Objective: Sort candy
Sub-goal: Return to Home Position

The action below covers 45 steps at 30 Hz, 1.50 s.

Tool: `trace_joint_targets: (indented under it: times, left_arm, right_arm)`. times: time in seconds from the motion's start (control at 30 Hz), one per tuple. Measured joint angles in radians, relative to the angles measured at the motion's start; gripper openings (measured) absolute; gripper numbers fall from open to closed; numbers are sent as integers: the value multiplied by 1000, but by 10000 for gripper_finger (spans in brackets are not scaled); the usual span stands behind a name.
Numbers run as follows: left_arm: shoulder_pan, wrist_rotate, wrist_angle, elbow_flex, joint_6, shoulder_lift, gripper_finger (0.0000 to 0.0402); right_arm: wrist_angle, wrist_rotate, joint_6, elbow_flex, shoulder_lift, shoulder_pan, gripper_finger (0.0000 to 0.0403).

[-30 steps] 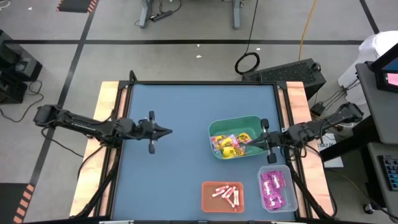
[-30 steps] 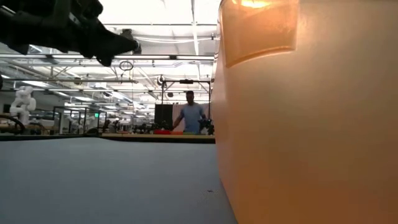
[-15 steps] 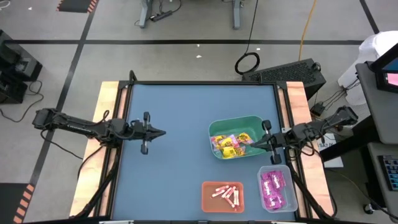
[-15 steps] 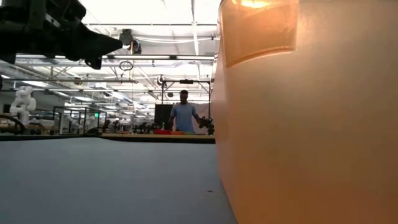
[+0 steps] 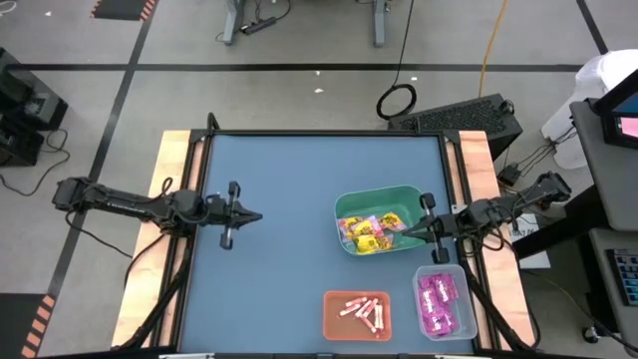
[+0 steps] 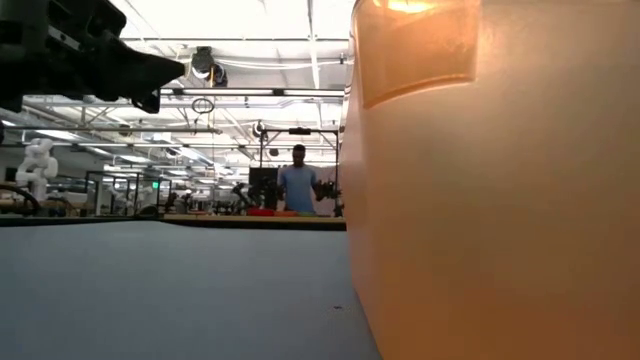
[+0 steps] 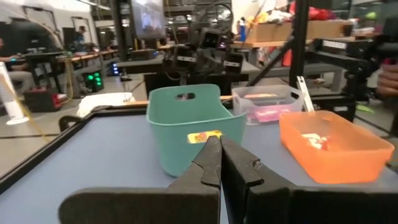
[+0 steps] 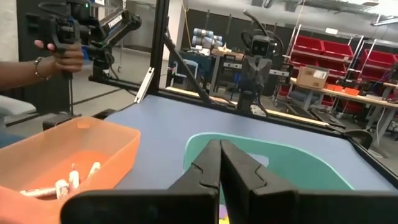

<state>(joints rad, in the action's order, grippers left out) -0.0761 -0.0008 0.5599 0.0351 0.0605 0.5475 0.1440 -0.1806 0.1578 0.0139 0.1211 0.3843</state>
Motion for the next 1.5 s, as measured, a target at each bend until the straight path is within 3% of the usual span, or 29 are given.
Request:
trace_joint_targets:
  times: [0.27, 0.7, 1.1, 1.2, 1.5]
  left_arm:
    - [41, 52, -85, 0, 0, -43, 0]
    - [85, 55, -274, 0, 9, -153, 0]
    - [85, 72, -406, 0, -3, -278, 0]
    - [85, 72, -410, 0, -2, -309, 0]
    - [85, 73, -412, 1, -3, -361, 0]
  right_arm:
    - [-54, 0, -16, 0, 0, 0, 0]
    - [-95, -1, -37, 0, -21, 0, 0]
    - [-95, -18, 102, 1, -120, -4, 0]
    - [-92, -51, 110, 2, -120, -28, 0]
    - [-100, 5, 137, 2, -120, -143, 0]
